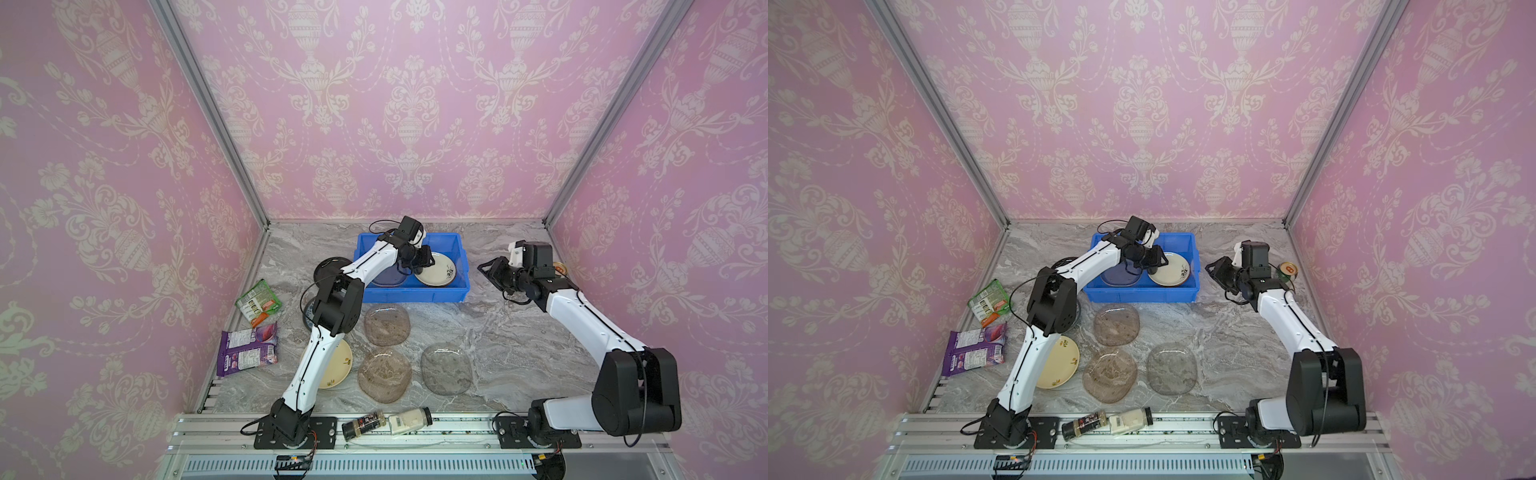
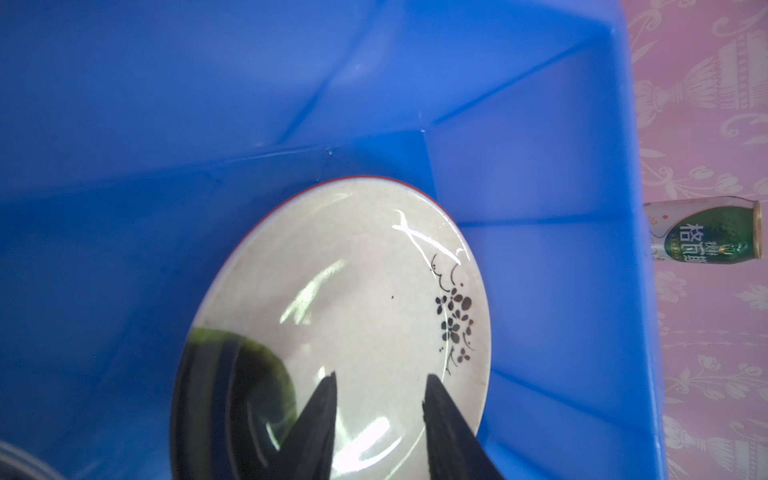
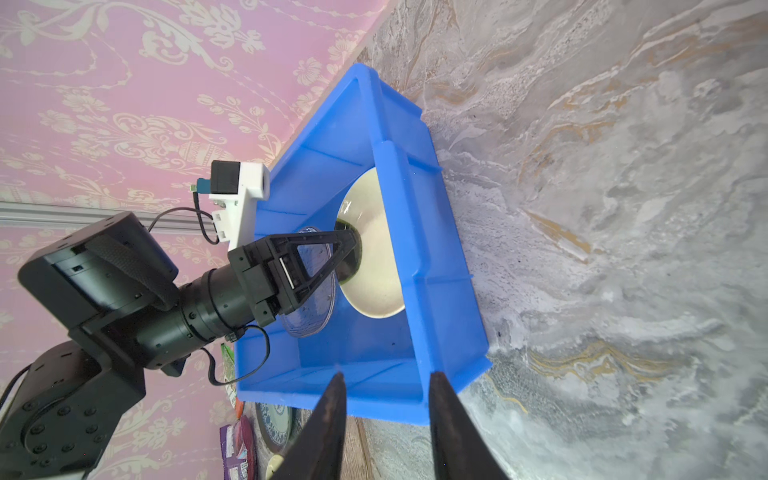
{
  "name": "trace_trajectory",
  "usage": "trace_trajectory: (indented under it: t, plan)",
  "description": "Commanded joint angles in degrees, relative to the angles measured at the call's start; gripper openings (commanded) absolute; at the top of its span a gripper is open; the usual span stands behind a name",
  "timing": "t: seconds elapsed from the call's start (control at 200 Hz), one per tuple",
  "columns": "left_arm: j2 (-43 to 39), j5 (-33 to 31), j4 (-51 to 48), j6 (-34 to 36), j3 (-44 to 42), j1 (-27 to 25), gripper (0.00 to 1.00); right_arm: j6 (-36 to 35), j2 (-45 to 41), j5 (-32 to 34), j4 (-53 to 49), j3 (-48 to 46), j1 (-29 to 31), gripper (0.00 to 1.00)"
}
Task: Place the plates into the plastic bin on the countertop
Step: 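Lower the cream plate into the bin with the left gripper while the right withdraws, then reach the right gripper to the clear glass plate and pinch its rim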
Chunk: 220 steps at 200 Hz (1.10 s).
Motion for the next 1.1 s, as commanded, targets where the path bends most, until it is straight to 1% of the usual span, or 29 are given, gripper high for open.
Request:
trace_trajectory:
  t: [0.0, 0.07, 0.09, 0.12, 0.23, 0.32, 0.37, 0.45, 0.59, 0.7, 0.72, 0.801, 0.921, 1.096]
  plan:
    - [-8.41, -0.01, 0.42, 2.26, 0.26, -0.27, 0.41, -6.12, -6.12, -1.31, -7.76, -3.13, -0.1, 0.32]
    - [-11.9, -0.01, 0.31, 3.11, -1.01, -0.33, 0.41, -8.19, -9.04, -1.15, -13.19, -4.06, 0.78, 0.3]
    - [-12.81, 0.19, 0.09, 3.44, -1.48, -0.34, 0.41, -10.23, -9.67, -0.8, -15.33, -4.02, 1.21, 0.3]
    - [-14.55, 0.56, -0.05, 3.96, -2.34, -0.41, 0.42, -11.44, -10.56, 0.02, -18.52, -4.06, 2.14, 0.3]
    - [-21.77, 0.74, 0.13, 6.24, -8.96, -1.18, 0.42, -13.24, -13.4, 3.0, -26.11, -5.46, 6.79, 0.3]
    - [-28.61, -0.73, 2.97, 6.06, -17.62, -2.09, 0.43, -11.89, -14.94, 4.06, -28.16, -7.8, 10.85, 0.29]
    - [-32.21, -1.02, 5.35, 4.41, -23.1, -2.17, 0.44, -10.91, -15.66, 5.04, -28.46, -9.49, 13.42, 0.29]
    - [-37.19, -0.62, 10.04, 1.7, -31.56, -2.19, 0.44, -9.72, -16.63, 7.86, -28.29, -12.22, 17.99, 0.26]
    - [-42.75, 0.18, 14.19, -1.31, -40.68, -2.41, 0.43, -8.92, -16.36, 10.83, -31.2, -13.68, 23.18, 0.25]
    - [-43.9, 1.2, 14.7, -2.42, -43.02, -2.8, 0.42, -8.77, -16.03, 12.79, -32.31, -14.6, 26.65, 0.25]
    - [-43.98, 1.56, 14.75, -2.67, -43.39, -2.86, 0.42, -7.11, -15.82, 13.07, -32.48, -14.76, 27.05, 0.26]
    - [-44.35, 2.65, 15.81, -3.46, -44.88, -2.98, 0.42, -6.03, -14.83, 13.63, -32.31, -15.45, 29.02, 0.26]
    - [-44.92, 2.33, 16.74, -4.11, -46.73, -3.06, 0.41, -3.64, -12.9, 15.26, -32.41, -16.05, 31.6, 0.26]
    - [-44.49, 1.99, 17.29, -4.12, -47.87, -3.03, 0.41, -1.57, -11.63, 16.82, -32.43, -16.57, 32.74, 0.25]
